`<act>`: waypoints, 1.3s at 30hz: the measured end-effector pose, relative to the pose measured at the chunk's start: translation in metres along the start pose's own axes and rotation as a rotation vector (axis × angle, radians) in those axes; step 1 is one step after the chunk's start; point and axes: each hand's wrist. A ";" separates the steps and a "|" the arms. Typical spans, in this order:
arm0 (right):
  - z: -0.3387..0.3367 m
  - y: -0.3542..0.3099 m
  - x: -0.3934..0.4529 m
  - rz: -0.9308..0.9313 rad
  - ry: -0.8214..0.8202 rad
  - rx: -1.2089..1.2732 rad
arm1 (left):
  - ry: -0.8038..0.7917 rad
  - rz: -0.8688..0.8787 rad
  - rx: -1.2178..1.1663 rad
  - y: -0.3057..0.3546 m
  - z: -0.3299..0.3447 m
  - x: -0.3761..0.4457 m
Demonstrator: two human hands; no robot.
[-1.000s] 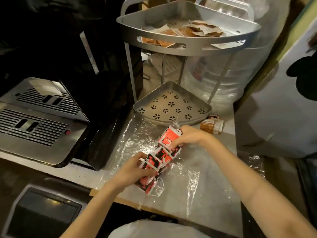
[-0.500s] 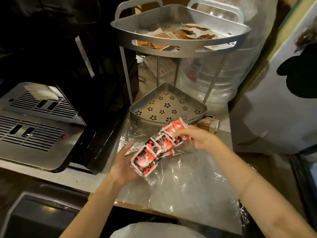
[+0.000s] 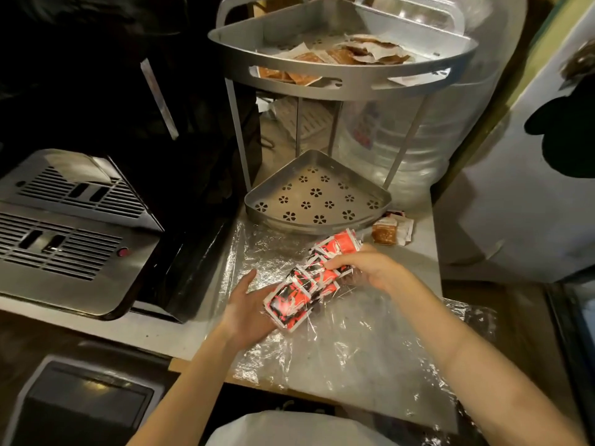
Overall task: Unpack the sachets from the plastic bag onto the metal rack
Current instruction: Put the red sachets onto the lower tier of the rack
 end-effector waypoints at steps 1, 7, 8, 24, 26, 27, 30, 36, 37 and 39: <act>-0.004 0.000 -0.001 0.013 0.013 0.018 | 0.011 0.001 0.016 0.000 -0.001 0.002; -0.027 0.000 -0.011 0.018 0.125 0.117 | 0.035 0.041 0.128 -0.001 -0.001 0.006; -0.032 -0.001 -0.015 0.004 0.139 0.137 | 0.056 0.041 0.131 -0.001 -0.002 0.008; -0.054 -0.032 -0.055 -0.237 0.209 0.445 | -0.334 0.096 0.219 0.014 0.095 0.011; -0.049 -0.033 -0.057 -0.273 0.222 0.477 | -0.275 0.109 0.271 0.020 0.110 0.015; -0.049 -0.034 -0.058 -0.295 0.221 0.492 | -0.261 0.124 0.310 0.025 0.115 0.014; -0.050 -0.037 -0.066 -0.327 0.130 0.574 | -0.194 0.171 0.452 0.045 0.128 0.006; -0.051 -0.060 -0.082 -0.396 0.053 0.444 | -0.166 0.338 0.763 0.086 0.152 -0.018; -0.051 -0.065 -0.085 -0.415 0.058 0.378 | -0.203 0.384 0.804 0.093 0.155 -0.022; -0.049 -0.076 -0.090 -0.446 0.091 0.257 | -0.280 0.476 0.861 0.106 0.159 -0.028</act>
Point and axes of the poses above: each hand's wrist, its own x-axis towards the middle knuckle, its own z-axis out of the palm, y = z × x, and after that the axes turned 2 degrees about -x, right-handed
